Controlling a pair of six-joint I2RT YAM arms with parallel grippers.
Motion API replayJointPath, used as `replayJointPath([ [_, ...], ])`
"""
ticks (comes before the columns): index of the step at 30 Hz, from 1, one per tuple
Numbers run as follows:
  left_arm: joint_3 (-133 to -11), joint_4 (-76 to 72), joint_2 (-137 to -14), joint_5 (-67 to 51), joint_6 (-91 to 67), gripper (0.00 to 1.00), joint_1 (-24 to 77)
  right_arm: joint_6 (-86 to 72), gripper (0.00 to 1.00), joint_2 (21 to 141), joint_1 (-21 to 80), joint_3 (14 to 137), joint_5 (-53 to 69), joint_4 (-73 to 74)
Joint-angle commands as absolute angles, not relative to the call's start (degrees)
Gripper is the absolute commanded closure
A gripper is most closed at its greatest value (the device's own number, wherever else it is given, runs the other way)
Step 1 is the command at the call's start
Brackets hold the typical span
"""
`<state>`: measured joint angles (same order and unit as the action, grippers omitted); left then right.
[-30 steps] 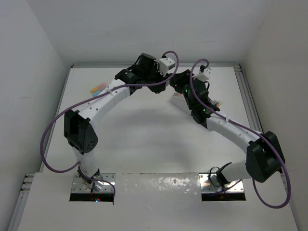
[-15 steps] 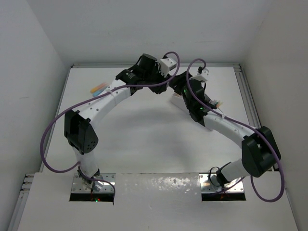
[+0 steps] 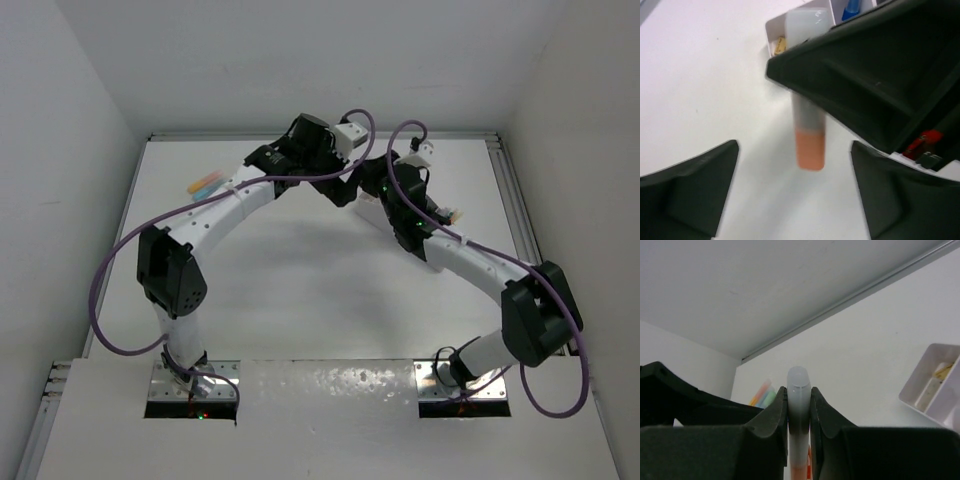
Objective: Sort the stationery into containers
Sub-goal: Place the pen in the storage box.
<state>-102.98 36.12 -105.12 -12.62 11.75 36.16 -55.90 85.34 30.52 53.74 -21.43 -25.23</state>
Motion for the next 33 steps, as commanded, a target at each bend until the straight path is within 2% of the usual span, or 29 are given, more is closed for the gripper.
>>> replayJointPath([
  [1, -104.50, 33.66, -104.07, -15.46, 10.29, 0.01, 34.99, -47.67, 1.00, 78.77, 30.41, 53.35, -24.95, -25.23],
  [6, -104.68, 34.45, -102.83, -17.49, 7.56, 0.00, 29.45, -34.57, 1.00, 65.59, 30.23, 49.05, -40.84, -17.94],
  [11, -103.28, 34.72, -102.22, -8.81, 4.84, 0.00, 22.25, -22.77, 1.00, 56.17, 29.53, 41.06, -59.98, -14.15],
  [14, -101.43, 34.28, -101.51, -4.84, 4.22, 0.00, 17.68, -21.53, 1.00, 52.13, 27.08, 34.56, -63.89, -14.15],
  [21, -99.67, 34.02, -100.20, -2.72, 3.78, 0.00, 8.89, -28.39, 1.00, 51.76, 21.01, 27.69, -59.33, -15.55],
  [33, -95.80, 33.66, -98.52, -2.29, 3.60, 0.00, 0.01, -26.63, 1.00, 63.71, 11.16, 27.42, -45.44, -26.97],
])
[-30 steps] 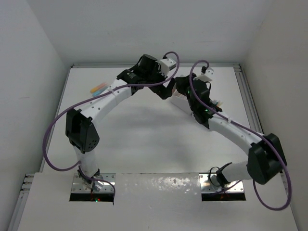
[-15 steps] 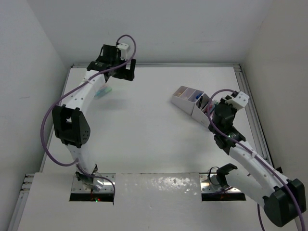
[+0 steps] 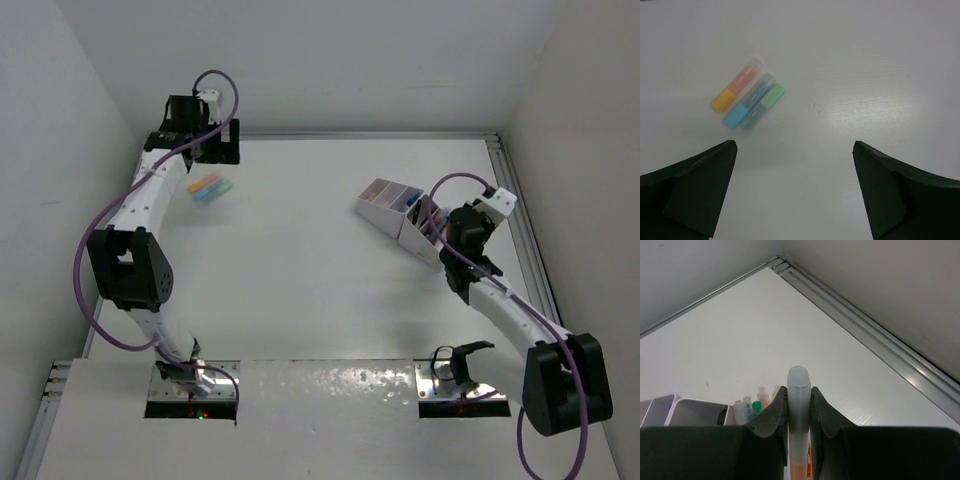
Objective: Sort the stationery into containers
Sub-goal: Place the pen in the storage box.
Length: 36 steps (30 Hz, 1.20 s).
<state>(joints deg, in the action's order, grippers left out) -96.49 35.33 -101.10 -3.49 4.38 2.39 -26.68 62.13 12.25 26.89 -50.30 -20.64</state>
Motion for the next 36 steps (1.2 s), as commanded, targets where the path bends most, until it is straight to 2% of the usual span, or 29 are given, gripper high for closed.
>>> replayJointPath([
  [1, -95.80, 33.75, -98.87, -2.11, 3.43, 0.00, 0.00, -26.63, 1.00, 64.33, 10.81, 26.99, -45.00, -28.98],
  [9, -96.15, 34.98, -99.14, -4.04, 2.81, 0.00, -5.53, -26.72, 1.00, 71.27, 9.49, 24.35, -42.80, -35.85],
  [16, -96.33, 34.89, -98.70, -5.19, 2.37, 0.00, -7.29, -29.44, 1.00, 71.72, 9.32, 21.01, -45.44, -37.26],
  [19, -96.50, 34.89, -99.14, -5.45, 2.37, 0.00, -7.82, -29.44, 0.87, 72.07, 9.05, 20.83, -44.74, -37.26],
  [20, -96.76, 34.98, -99.40, -5.36, 2.37, 0.00, -8.00, -29.53, 0.81, 72.16, 8.88, 20.74, -43.87, -37.09],
  [21, -96.85, 35.07, -99.75, -5.36, 2.29, 0.00, -8.17, -29.53, 0.71, 71.98, 8.70, 20.83, -43.42, -36.74],
  [23, -96.94, 35.33, -99.84, -5.27, 2.20, 0.00, -8.44, -30.06, 0.62, 71.46, 8.44, 21.18, -42.81, -35.69],
  [24, -97.03, 35.33, -99.93, -5.36, 2.20, 0.00, -8.61, -30.15, 0.54, 71.11, 8.35, 21.53, -42.89, -34.64],
  [25, -96.94, 35.42, -100.11, -5.19, 2.20, 0.00, -8.70, -30.15, 0.50, 70.76, 8.35, 21.71, -42.89, -34.19],
  [28, -96.94, 35.51, -100.28, -4.83, 2.20, 0.00, -9.23, -30.23, 0.44, 68.56, 8.17, 22.32, -43.59, -32.79],
  [33, -96.86, 35.60, -101.94, -3.78, 3.16, 0.01, -9.84, -27.34, 0.43, 62.59, 8.17, 26.18, -42.98, -26.65],
  [34, -97.03, 35.86, -102.65, -3.26, 3.25, 0.04, -9.93, -27.33, 0.43, 61.80, 8.26, 27.06, -42.63, -25.41],
  [35, -97.47, 36.47, -103.53, -2.90, 3.86, 0.13, -10.28, -26.46, 0.43, 61.09, 8.35, 28.72, -42.37, -24.18],
  [36, -98.08, 38.04, -105.97, -3.07, 4.48, 0.35, -10.28, -26.11, 0.43, 59.43, 8.61, 29.61, -40.88, -21.73],
])
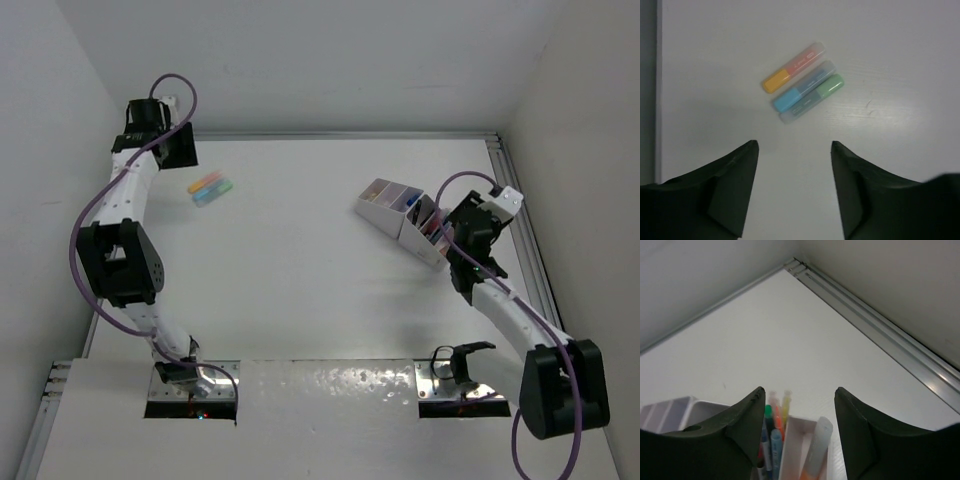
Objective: Sort the stationery into containers
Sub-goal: Pick up the pen from the center of the board.
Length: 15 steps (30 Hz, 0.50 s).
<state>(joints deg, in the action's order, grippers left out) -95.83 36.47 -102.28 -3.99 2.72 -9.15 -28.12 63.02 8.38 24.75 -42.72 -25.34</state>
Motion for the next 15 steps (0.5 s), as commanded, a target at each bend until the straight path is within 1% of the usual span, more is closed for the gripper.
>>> replayJointPath([
  [1, -99.65, 38.75, -107.48, -3.16, 5.35, 0.47, -10.37, -25.76, 0.43, 58.72, 8.79, 30.32, -39.91, -20.67],
  [2, -100.45, 39.28, -108.71, -2.99, 7.28, 0.60, -10.37, -24.88, 0.44, 57.93, 8.96, 31.19, -38.68, -19.78],
  [3, -101.24, 39.72, -111.50, -2.73, 8.51, 0.78, -10.37, -24.35, 0.44, 57.40, 9.40, 31.46, -37.63, -18.91],
  [4, -102.82, 39.81, -113.10, -2.55, 9.57, 0.84, -10.28, -23.91, 0.44, 56.44, 9.67, 31.73, -35.62, -18.64],
  [6, -104.67, 41.12, -117.13, -3.60, 13.77, 0.90, -9.85, -23.29, 0.44, 55.73, 10.37, 32.43, -33.93, -17.59],
  [8, -107.05, 41.75, -119.87, -6.05, 18.34, 0.89, -8.88, -22.94, 0.44, 55.11, 11.24, 33.04, -32.09, -16.70],
  [10, -106.61, 39.56, -120.58, -4.75, 19.60, 0.74, -7.65, -22.68, 0.44, 54.84, 11.77, 33.57, -30.68, -15.47],
  [11, -106.26, 37.98, -121.02, -2.22, 18.73, 0.67, -7.56, -22.24, 0.44, 54.84, 12.39, 33.84, -30.33, -14.77],
  [13, -106.43, 34.11, -121.46, -0.62, 17.32, 0.64, -7.91, -22.24, 0.44, 54.76, 12.83, 33.84, -29.88, -14.50],
  [15, -107.31, 31.12, -122.08, -1.93, 16.44, 0.64, -9.05, -22.24, 0.44, 54.40, 13.18, 33.40, -28.83, -14.33],
])
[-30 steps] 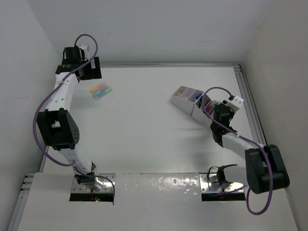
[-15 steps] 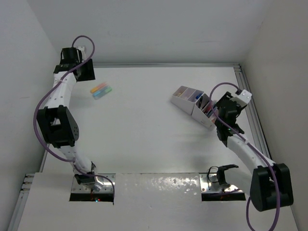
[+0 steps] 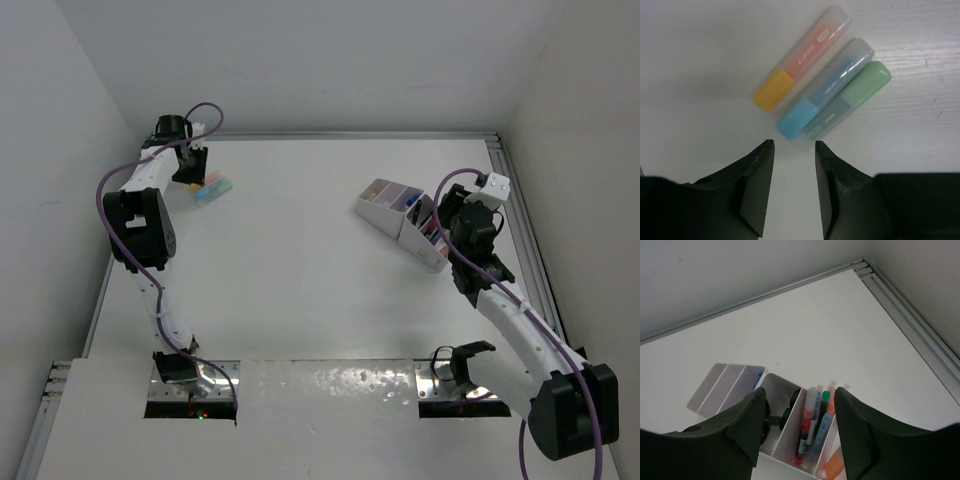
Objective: Sort the stationery into containers
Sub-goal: Pick up the pen from the center of the board.
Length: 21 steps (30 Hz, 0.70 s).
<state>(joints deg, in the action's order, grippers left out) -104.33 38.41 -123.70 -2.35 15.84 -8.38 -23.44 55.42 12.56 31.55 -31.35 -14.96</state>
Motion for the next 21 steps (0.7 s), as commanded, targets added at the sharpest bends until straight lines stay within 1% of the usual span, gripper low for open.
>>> replayJointPath([
  [1, -107.75, 30.50, -122.69, -3.85, 17.39, 0.63, -9.23, -22.24, 0.44, 53.97, 13.44, 33.14, -28.57, -14.07],
  [3, -109.42, 30.06, -123.66, -5.44, 19.76, 0.61, -9.23, -21.98, 0.44, 53.88, 13.80, 32.96, -28.39, -13.54],
  [4, -110.03, 30.32, -124.88, -6.41, 22.82, 0.56, -9.14, -21.89, 0.43, 53.62, 13.80, 32.87, -28.39, -12.75],
  [7, -113.02, 35.31, -128.57, -7.73, 27.84, 0.48, -8.79, -21.53, 0.43, 53.00, 13.97, 32.78, -29.09, -11.43],
  [10, -115.49, 38.14, -131.30, -7.56, 29.53, 0.47, -8.70, -21.71, 0.43, 52.39, 13.97, 31.99, -29.71, -11.34],
  [14, -114.17, 35.86, -132.01, -5.19, 28.48, 0.47, -8.88, -22.06, 0.43, 51.33, 14.06, 31.38, -30.15, -11.16],
  [21, -114.17, 33.84, -133.41, -5.63, 26.98, 0.47, -8.88, -21.71, 0.43, 50.63, 14.06, 31.55, -30.58, -9.93],
])
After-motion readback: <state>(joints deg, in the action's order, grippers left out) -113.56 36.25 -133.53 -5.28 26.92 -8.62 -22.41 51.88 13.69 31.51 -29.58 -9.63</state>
